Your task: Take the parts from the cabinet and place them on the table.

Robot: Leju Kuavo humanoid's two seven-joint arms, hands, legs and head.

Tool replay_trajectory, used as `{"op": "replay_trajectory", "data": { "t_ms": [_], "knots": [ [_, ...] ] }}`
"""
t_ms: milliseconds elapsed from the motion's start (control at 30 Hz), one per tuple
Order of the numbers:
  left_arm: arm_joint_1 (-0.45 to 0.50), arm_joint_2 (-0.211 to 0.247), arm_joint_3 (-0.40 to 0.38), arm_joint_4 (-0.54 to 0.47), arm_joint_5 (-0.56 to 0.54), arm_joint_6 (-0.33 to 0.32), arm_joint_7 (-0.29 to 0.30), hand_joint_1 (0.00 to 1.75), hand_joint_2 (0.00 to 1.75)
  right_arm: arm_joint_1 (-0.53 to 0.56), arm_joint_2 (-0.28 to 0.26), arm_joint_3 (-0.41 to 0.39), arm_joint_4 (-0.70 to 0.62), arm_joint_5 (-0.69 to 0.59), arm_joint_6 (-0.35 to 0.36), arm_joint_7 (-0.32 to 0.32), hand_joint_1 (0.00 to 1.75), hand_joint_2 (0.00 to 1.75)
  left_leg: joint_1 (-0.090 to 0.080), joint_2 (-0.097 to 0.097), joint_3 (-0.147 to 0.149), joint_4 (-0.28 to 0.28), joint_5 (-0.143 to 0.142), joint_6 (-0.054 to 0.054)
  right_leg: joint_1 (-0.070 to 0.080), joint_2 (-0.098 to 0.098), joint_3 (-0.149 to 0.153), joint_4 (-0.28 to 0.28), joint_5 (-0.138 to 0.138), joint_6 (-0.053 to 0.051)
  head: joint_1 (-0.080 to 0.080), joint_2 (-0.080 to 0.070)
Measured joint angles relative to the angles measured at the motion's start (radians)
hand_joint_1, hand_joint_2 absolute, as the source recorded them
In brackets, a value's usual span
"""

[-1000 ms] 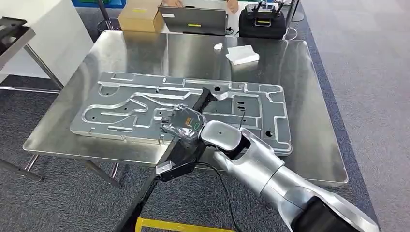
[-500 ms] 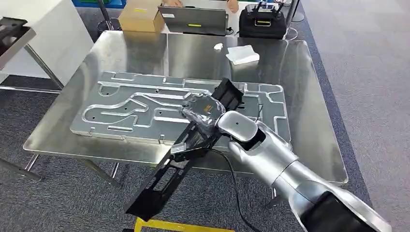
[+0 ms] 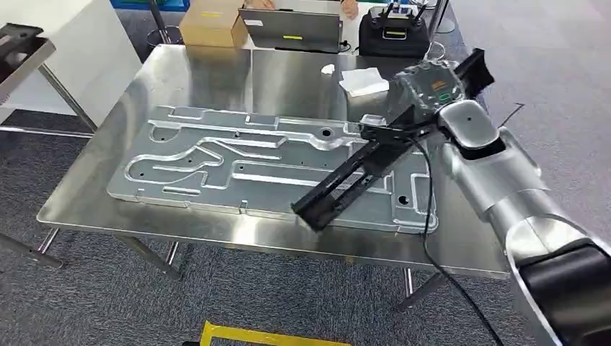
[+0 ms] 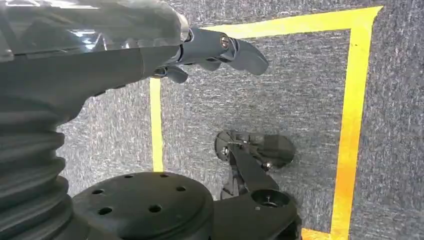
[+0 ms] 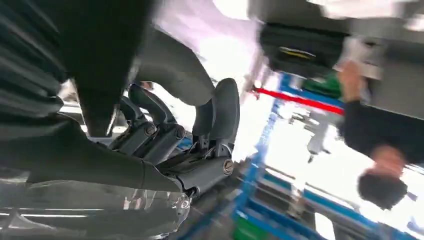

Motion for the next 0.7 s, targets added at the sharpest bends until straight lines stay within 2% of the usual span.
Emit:
{"op": "replay_trajectory", "data": {
  "t_ms": [267,500,700],
  "knots": [
    [0.0,0.006,-0.015,0.0,0.002,-0.007,-0.006,0.0,1.75,-0.075,-0.09,-0.149,0.052,-0.012,0.017,0.023,1.75,1.75,-0.001,0.0,-0.002,0.0,0.0,0.001,-0.001,0.0,-0.002,0.0,0.001,0.001,0.0,0.0],
    [-0.003,0.006,-0.02,0.001,0.003,-0.006,0.005,0.0,1.75,-0.111,-0.131,-0.258,0.065,0.006,0.032,0.013,1.75,1.75,-0.001,0.0,-0.002,0.0,0.0,0.002,-0.001,0.0,-0.002,0.0,0.001,0.001,0.0,0.0],
    [-0.003,0.006,-0.031,0.001,0.002,-0.013,0.007,0.0,1.75,-0.093,-0.154,-0.287,0.072,0.055,0.025,-0.001,1.75,1.75,-0.001,0.0,-0.002,0.0,0.001,0.002,-0.001,0.0,-0.002,0.0,0.001,0.001,0.0,0.0]
  ]
}}
